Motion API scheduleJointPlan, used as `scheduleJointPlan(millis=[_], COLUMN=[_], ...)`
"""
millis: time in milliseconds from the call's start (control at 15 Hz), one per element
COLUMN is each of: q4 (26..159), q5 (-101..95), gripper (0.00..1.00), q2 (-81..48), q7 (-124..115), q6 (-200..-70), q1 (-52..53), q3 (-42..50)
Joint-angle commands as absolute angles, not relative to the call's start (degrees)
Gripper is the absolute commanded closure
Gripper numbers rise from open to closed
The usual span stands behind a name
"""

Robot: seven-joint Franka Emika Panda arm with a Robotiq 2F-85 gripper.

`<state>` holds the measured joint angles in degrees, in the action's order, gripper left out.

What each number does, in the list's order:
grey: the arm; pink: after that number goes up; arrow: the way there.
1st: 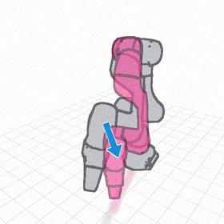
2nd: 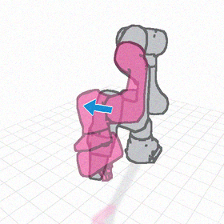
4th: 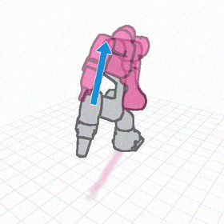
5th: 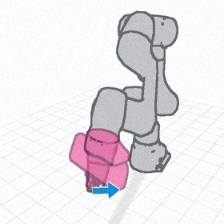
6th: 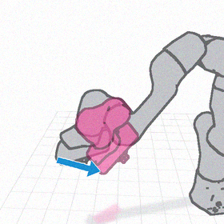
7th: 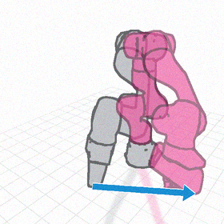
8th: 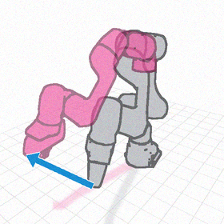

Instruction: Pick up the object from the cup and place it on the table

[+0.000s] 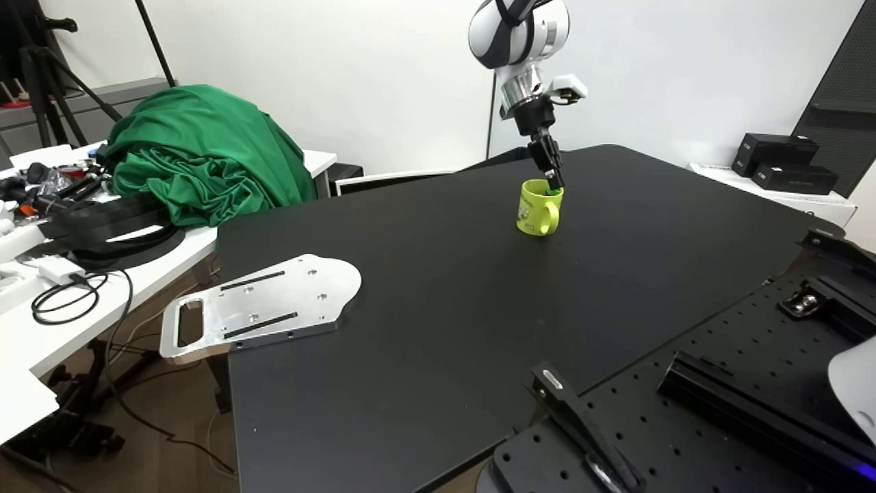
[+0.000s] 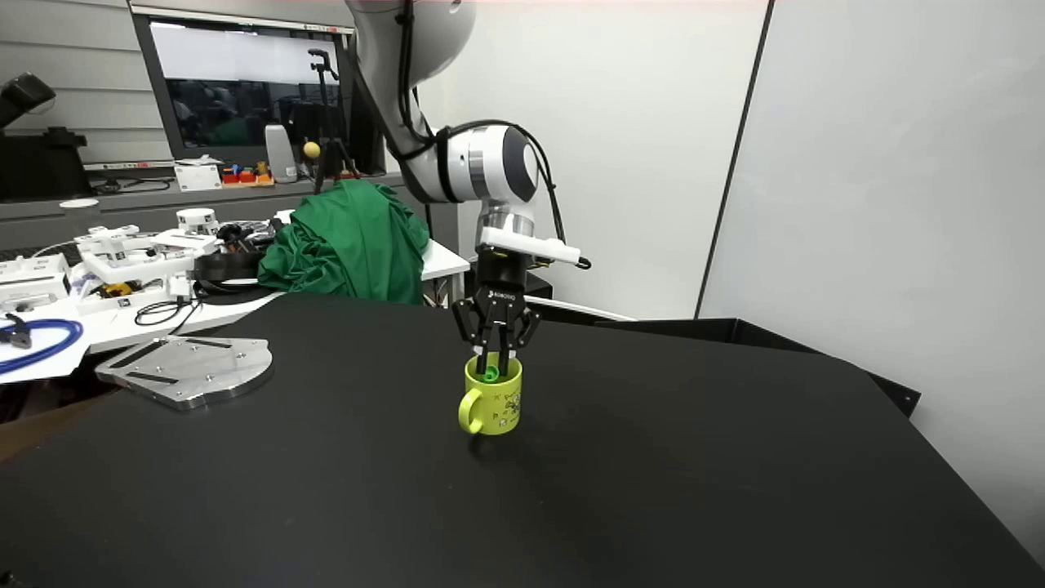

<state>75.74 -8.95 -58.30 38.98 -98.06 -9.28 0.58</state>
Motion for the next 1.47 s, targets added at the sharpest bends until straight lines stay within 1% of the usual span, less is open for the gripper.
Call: scheduleJointPlan(millis=[0, 400, 733, 1400], q4=[73.32, 73.41, 73.14, 73.68], q5=[-8.19, -7.51, -5.93, -6.19], gripper=[0.93, 0.93, 0.93, 0.93], q2=[-58.42, -55.91, -53.45, -49.75], q7=[37.65, 38.1, 39.48, 38.47], q6=[-95.9, -95.21, -91.35, -89.01], q1=[-9.89, -9.55, -9.5, -8.23], q3=[-0.03, -1.08, -2.52, -2.69])
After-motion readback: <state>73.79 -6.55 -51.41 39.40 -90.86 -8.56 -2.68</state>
